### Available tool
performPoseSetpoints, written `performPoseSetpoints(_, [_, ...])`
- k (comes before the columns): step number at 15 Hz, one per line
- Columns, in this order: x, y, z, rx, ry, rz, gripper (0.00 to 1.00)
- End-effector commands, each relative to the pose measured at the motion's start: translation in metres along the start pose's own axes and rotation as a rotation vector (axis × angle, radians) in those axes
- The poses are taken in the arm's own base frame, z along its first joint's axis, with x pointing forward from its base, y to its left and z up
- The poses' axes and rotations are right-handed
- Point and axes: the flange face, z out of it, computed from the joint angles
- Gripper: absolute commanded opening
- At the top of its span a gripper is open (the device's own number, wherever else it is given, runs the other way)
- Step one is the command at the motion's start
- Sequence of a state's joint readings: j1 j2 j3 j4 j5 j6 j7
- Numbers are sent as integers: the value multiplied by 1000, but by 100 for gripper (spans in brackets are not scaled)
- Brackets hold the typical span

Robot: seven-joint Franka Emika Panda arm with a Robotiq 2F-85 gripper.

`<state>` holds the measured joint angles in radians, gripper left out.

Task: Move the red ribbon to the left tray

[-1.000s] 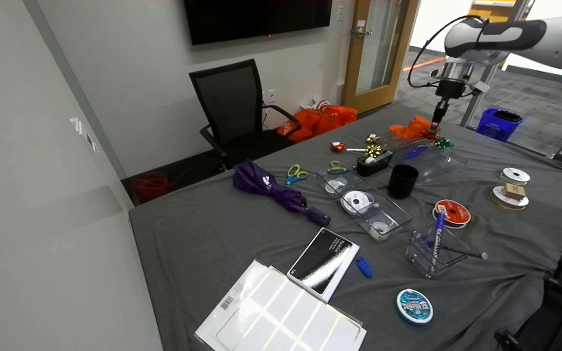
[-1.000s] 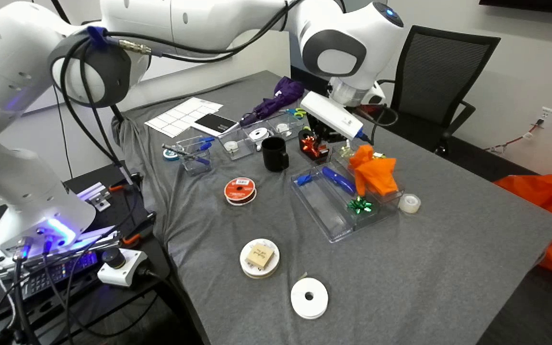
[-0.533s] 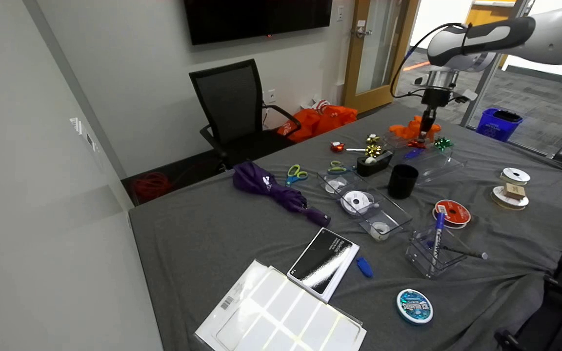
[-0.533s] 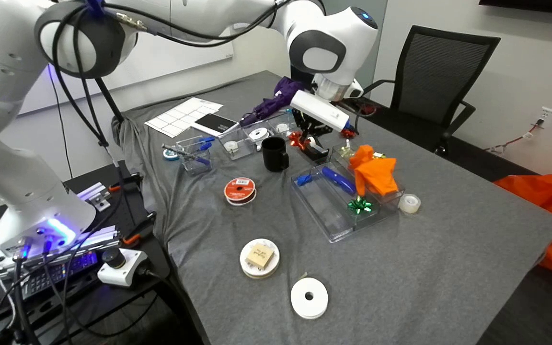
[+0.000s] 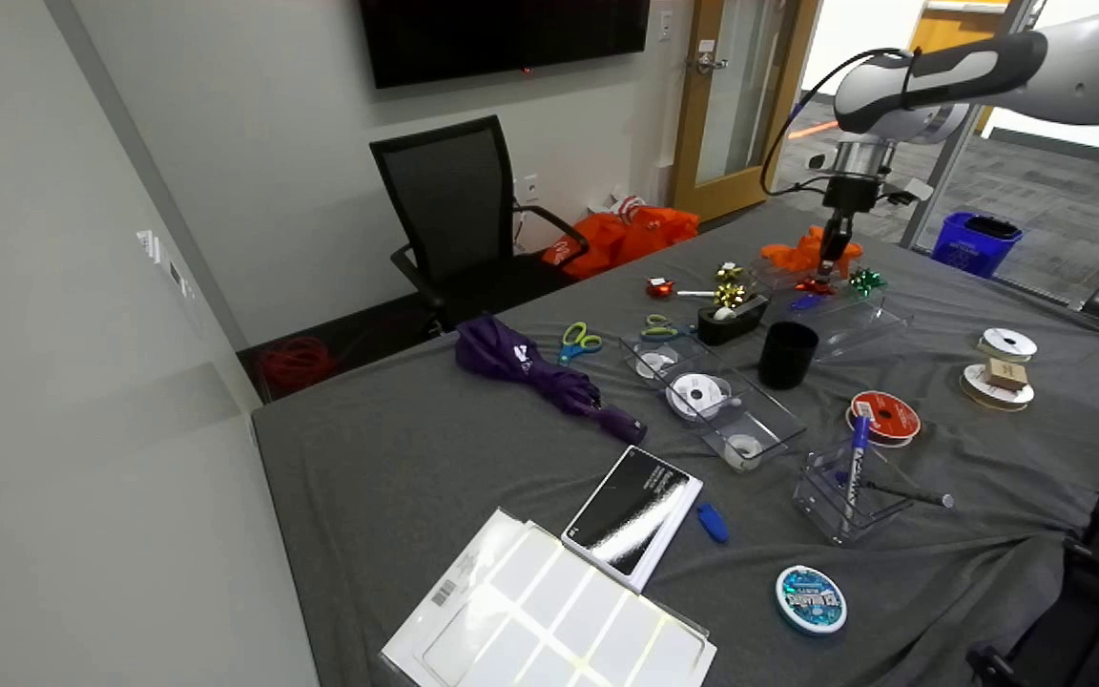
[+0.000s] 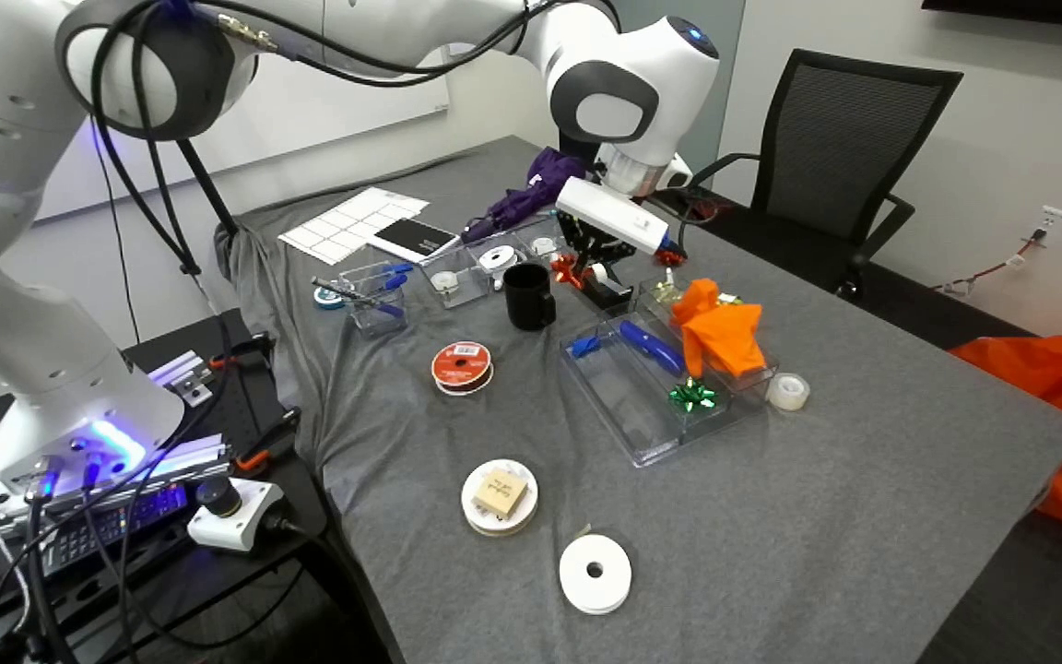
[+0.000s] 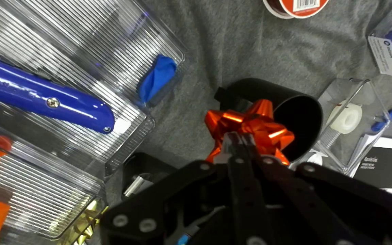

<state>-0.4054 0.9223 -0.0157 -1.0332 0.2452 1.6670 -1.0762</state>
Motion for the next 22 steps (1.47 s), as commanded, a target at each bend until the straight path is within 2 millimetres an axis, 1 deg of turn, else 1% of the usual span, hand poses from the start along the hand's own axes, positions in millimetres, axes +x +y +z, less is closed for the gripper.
performPoseSetpoints(1, [3, -6, 0, -4, -10, -21, 0])
performPoseSetpoints(3, [8, -20, 0, -6, -28, -70, 0])
performPoseSetpoints(5, [19, -35, 4, -1, -34, -126, 0])
performPoseSetpoints(8, [37, -64, 12, 7, -53, -198, 0])
performPoseSetpoints(11, [53, -94, 28, -23, -68, -303, 0])
performPoseSetpoints(13, [59, -110, 43, -45, -87, -382, 0])
performPoseSetpoints(16, [64, -139, 71, -52, -93, -497, 0])
performPoseSetpoints(18, [64, -160, 89, -11, -92, -567, 0])
performPoseSetpoints(20, [58, -180, 102, 49, -96, -615, 0])
performPoseSetpoints(22, [52, -196, 110, 67, -90, -658, 0])
